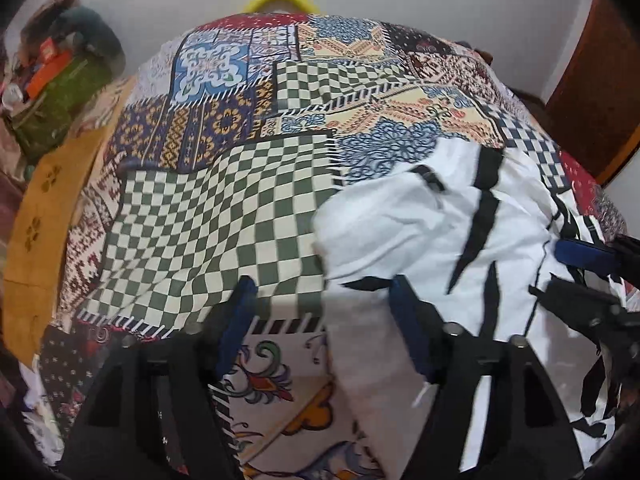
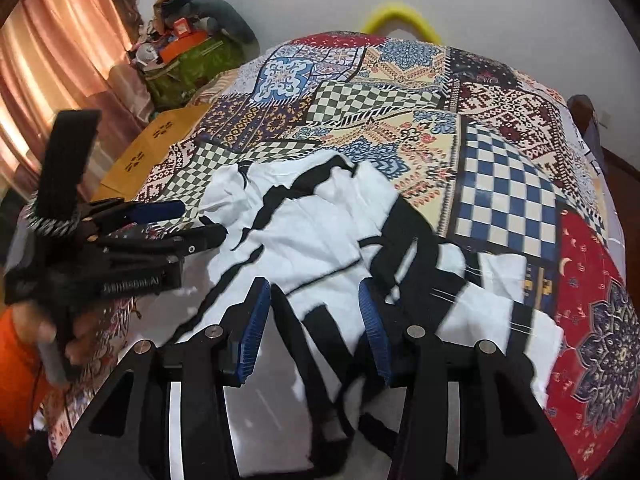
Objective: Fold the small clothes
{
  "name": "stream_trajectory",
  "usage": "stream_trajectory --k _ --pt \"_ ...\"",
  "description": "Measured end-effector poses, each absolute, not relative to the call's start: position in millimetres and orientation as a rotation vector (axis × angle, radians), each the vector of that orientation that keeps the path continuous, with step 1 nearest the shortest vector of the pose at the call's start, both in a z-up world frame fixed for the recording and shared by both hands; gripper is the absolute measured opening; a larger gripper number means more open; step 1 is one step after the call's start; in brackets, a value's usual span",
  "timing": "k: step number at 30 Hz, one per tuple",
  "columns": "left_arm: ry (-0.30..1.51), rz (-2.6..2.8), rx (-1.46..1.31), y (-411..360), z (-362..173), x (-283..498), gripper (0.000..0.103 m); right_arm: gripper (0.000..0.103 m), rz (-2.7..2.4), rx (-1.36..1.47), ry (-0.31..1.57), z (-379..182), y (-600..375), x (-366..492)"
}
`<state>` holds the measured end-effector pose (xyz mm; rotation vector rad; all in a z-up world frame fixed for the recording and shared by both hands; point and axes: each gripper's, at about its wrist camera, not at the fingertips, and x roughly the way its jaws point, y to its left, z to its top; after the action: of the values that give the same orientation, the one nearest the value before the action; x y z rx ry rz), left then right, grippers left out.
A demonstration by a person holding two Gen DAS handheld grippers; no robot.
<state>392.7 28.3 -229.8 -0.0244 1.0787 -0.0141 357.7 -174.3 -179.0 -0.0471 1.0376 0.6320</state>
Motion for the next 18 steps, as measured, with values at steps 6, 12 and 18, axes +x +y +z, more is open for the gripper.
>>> stream_trajectory --k 6,12,18 --pt "1.067 0.018 -0.048 53 -216 368 0.073 0.047 0.565 -0.049 1.004 -160 -216 337" --pt "1.062 -0.042 -0.083 55 -197 328 0.073 0.068 0.485 0.071 1.017 -154 -274 316" --pt "1.141 -0.145 -0.186 38 -214 303 0.073 0.068 0.460 0.166 1.118 -181 -299 300"
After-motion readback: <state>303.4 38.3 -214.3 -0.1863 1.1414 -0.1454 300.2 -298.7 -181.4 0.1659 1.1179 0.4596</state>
